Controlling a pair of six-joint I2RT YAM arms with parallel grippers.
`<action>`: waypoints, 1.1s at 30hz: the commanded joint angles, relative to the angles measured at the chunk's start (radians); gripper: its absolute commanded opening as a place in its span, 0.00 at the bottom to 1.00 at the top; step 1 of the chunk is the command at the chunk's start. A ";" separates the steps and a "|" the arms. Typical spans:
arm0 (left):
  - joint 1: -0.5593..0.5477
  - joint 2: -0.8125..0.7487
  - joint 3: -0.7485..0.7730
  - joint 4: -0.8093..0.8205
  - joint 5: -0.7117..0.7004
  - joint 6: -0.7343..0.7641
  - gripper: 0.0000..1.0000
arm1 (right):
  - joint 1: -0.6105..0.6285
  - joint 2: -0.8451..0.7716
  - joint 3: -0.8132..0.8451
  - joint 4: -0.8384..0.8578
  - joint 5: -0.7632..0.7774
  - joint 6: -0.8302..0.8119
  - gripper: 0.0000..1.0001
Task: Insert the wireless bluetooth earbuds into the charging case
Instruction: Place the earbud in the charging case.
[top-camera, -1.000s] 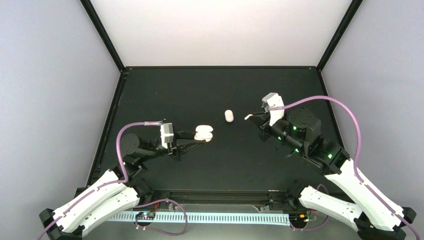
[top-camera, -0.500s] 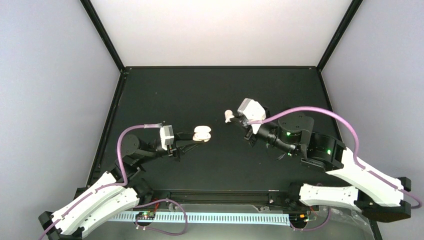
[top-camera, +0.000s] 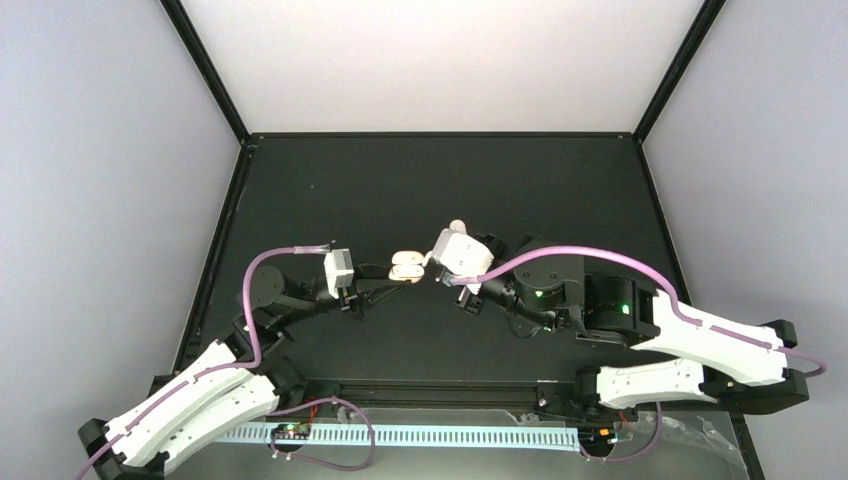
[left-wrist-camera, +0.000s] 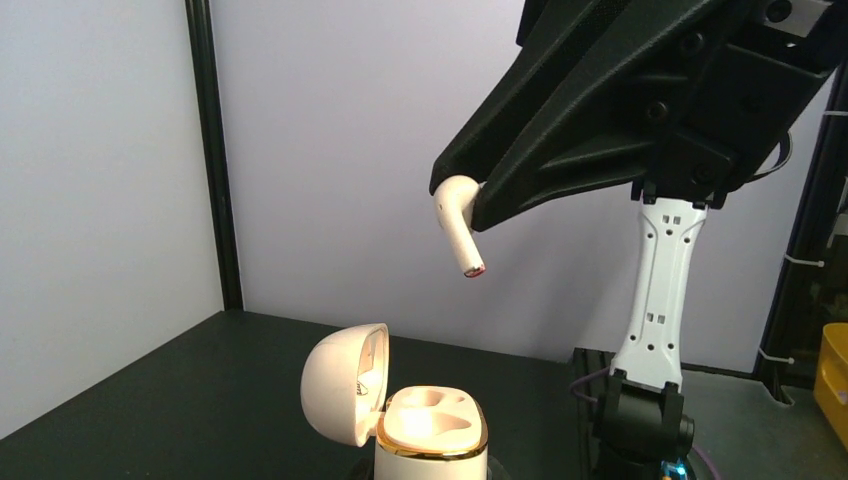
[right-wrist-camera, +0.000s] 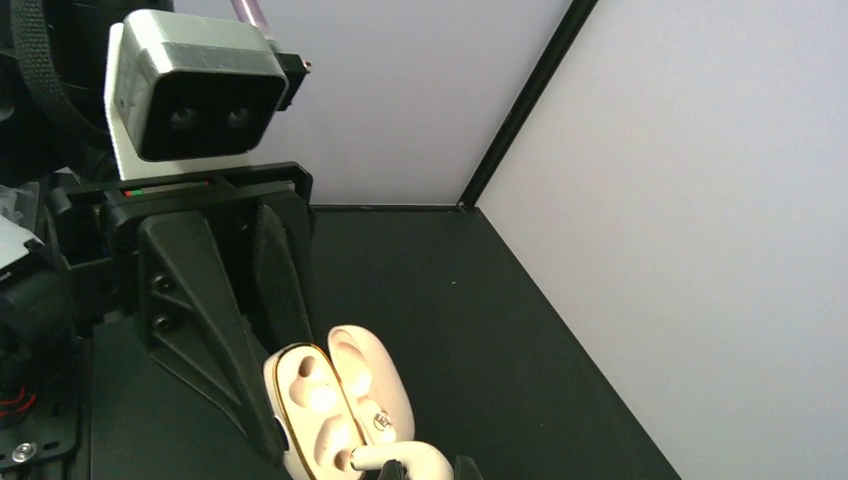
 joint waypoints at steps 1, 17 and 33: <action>-0.006 -0.003 0.001 0.016 -0.001 0.026 0.02 | 0.024 0.011 0.028 0.052 0.000 -0.002 0.03; -0.005 0.026 0.004 0.135 0.016 -0.050 0.02 | 0.032 -0.009 -0.011 0.135 -0.031 0.031 0.04; -0.006 0.049 -0.010 0.207 0.022 -0.163 0.02 | 0.100 0.051 -0.057 0.284 0.146 -0.089 0.04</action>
